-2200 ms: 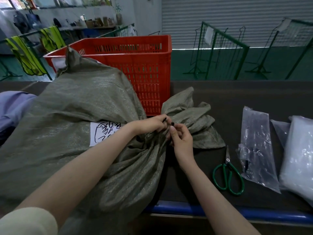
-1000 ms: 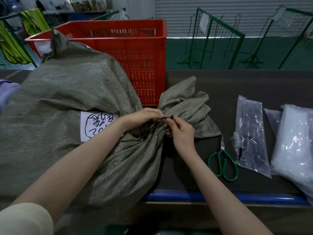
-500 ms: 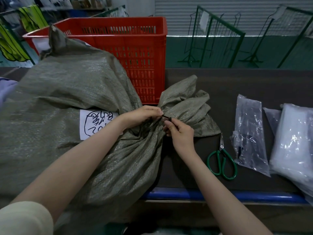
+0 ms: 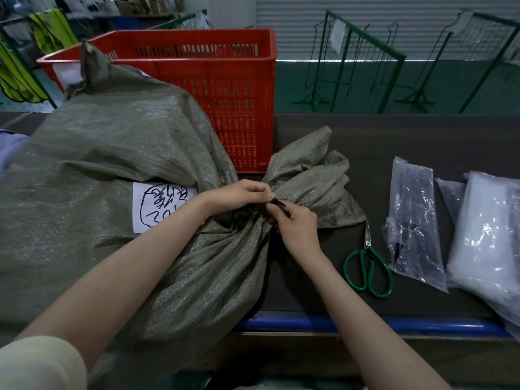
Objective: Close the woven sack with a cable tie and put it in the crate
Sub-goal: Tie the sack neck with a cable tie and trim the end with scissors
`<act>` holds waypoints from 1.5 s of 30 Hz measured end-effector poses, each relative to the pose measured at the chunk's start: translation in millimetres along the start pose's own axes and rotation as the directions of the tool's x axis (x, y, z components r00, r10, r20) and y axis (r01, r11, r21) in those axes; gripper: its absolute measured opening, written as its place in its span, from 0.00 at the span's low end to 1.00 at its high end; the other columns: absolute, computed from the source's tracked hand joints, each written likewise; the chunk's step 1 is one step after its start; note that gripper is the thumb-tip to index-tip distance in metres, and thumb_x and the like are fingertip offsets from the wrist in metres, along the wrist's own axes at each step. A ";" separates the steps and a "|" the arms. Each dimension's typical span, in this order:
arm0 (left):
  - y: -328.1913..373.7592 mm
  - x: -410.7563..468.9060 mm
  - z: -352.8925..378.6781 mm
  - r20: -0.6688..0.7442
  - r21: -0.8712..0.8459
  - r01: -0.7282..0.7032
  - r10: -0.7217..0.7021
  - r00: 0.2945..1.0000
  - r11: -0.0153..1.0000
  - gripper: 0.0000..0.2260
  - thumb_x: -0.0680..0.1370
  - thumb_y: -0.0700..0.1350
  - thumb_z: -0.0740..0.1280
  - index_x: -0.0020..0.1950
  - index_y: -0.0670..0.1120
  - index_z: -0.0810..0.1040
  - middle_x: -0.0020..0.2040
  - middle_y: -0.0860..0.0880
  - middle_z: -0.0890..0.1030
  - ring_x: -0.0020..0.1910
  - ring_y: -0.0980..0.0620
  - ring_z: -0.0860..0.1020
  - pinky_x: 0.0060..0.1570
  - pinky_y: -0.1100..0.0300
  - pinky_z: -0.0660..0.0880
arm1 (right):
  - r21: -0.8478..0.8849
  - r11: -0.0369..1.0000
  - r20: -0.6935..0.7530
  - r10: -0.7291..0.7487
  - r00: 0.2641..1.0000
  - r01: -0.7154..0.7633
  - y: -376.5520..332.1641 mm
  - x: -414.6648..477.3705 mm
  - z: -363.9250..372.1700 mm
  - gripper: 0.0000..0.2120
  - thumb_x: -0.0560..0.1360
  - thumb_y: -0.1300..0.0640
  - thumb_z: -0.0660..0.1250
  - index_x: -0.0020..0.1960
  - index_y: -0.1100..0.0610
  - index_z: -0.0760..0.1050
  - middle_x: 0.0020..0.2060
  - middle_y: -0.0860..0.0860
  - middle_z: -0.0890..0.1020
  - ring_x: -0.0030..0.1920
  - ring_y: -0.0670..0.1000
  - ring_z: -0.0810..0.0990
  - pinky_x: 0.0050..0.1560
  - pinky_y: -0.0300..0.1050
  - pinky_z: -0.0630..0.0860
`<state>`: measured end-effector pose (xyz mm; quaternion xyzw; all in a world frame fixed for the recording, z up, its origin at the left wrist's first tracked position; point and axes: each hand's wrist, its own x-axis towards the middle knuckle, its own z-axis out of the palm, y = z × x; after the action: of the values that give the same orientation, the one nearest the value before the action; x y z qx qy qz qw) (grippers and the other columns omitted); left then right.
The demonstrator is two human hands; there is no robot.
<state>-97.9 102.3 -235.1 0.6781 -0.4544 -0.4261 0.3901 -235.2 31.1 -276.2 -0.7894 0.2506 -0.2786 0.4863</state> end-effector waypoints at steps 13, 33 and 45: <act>2.8 -4.8 -3.8 0.004 0.167 -0.044 0.043 0.999 0.985 0.10 0.73 0.34 0.68 0.42 0.50 0.79 0.33 0.65 0.82 0.36 0.70 0.78 0.40 0.78 0.71 | 0.307 0.899 0.210 0.255 0.944 -0.312 -3.0 -1.8 -7.6 0.09 0.70 0.65 0.70 0.36 0.55 0.73 0.32 0.52 0.78 0.35 0.48 0.78 0.39 0.42 0.79; 4.4 0.9 -6.0 0.089 0.678 -0.111 0.069 0.994 0.727 0.07 0.72 0.38 0.70 0.50 0.43 0.81 0.45 0.52 0.71 0.51 0.49 0.74 0.58 0.53 0.70 | 0.394 0.820 0.172 0.377 0.910 -0.415 -26.5 -20.4 -6.8 0.19 0.73 0.63 0.63 0.24 0.58 0.71 0.14 0.44 0.66 0.16 0.40 0.62 0.21 0.31 0.58; -16.4 12.4 -13.4 0.029 0.839 -0.057 0.060 0.998 0.541 0.05 0.75 0.36 0.63 0.46 0.44 0.75 0.44 0.50 0.69 0.47 0.50 0.70 0.51 0.52 0.71 | 0.491 0.760 0.161 0.402 0.902 -0.426 -54.4 -27.0 -17.1 0.19 0.72 0.62 0.63 0.22 0.56 0.69 0.15 0.45 0.65 0.16 0.41 0.60 0.20 0.33 0.58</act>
<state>-78.0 97.1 -248.4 0.7672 -0.6244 -0.1426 0.0334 -259.5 60.2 -225.8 -0.5615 0.3237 -0.2030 0.7340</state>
